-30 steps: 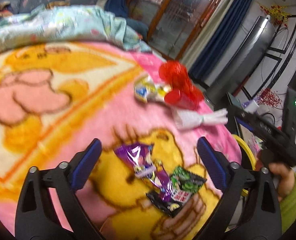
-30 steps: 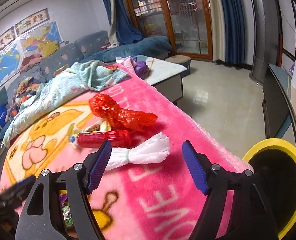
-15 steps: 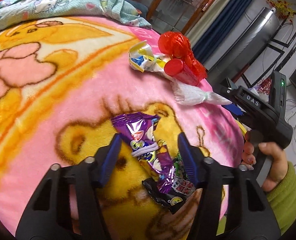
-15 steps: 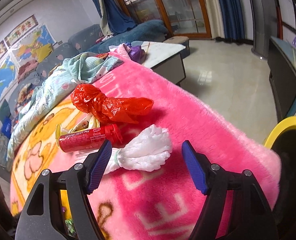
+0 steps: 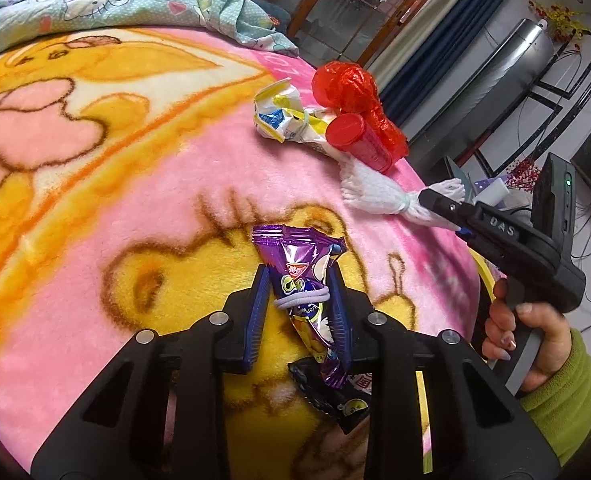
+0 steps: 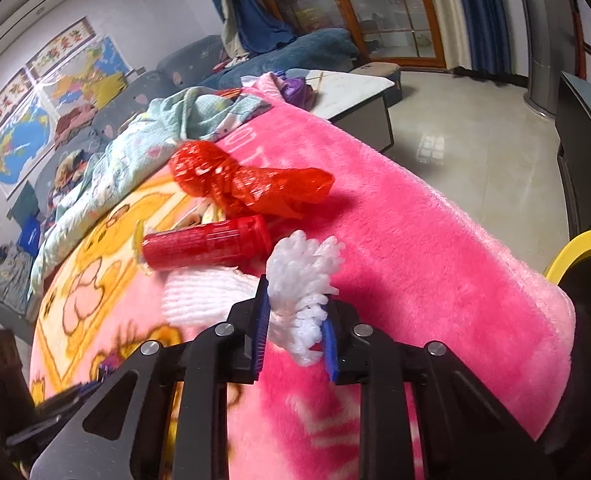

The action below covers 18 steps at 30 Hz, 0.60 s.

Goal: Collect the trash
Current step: 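Grasp the purple candy wrapper with the left tool while the right tool grasps the white frilly plastic, then carry the purple wrapper and white frilly plastic with both tools over the yellow bin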

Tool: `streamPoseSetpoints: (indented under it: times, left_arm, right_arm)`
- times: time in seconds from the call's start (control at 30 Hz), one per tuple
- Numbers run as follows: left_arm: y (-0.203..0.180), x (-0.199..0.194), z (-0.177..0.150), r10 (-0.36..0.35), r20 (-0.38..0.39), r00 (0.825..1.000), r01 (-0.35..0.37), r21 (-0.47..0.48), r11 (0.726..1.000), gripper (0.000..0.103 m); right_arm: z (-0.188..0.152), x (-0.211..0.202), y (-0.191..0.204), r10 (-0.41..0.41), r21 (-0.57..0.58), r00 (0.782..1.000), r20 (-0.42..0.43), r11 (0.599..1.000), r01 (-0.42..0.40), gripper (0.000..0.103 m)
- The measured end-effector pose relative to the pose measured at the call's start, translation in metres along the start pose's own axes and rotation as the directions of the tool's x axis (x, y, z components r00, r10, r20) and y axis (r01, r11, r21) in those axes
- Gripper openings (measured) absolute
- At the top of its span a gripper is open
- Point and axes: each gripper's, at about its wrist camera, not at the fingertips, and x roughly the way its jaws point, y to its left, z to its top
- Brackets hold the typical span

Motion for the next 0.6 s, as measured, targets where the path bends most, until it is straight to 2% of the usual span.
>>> streamPoseSetpoints:
  times: [0.3, 0.6]
  left_arm:
    - [-0.005, -0.011, 0.002, -0.021, 0.046, 0.999, 0.021, 0.010, 1.000, 0.020]
    - [-0.024, -0.029, 0.009, -0.036, 0.129, 0.991, 0.025, 0.086, 0.996, 0.020]
  right_arm:
    - [-0.011, -0.020, 0.013, 0.035, -0.041, 0.999, -0.020, 0.999, -0.036, 0.021]
    - [-0.015, -0.045, 0.024, 0.065, -0.075, 0.998, -0.003, 0.995, -0.065, 0.020]
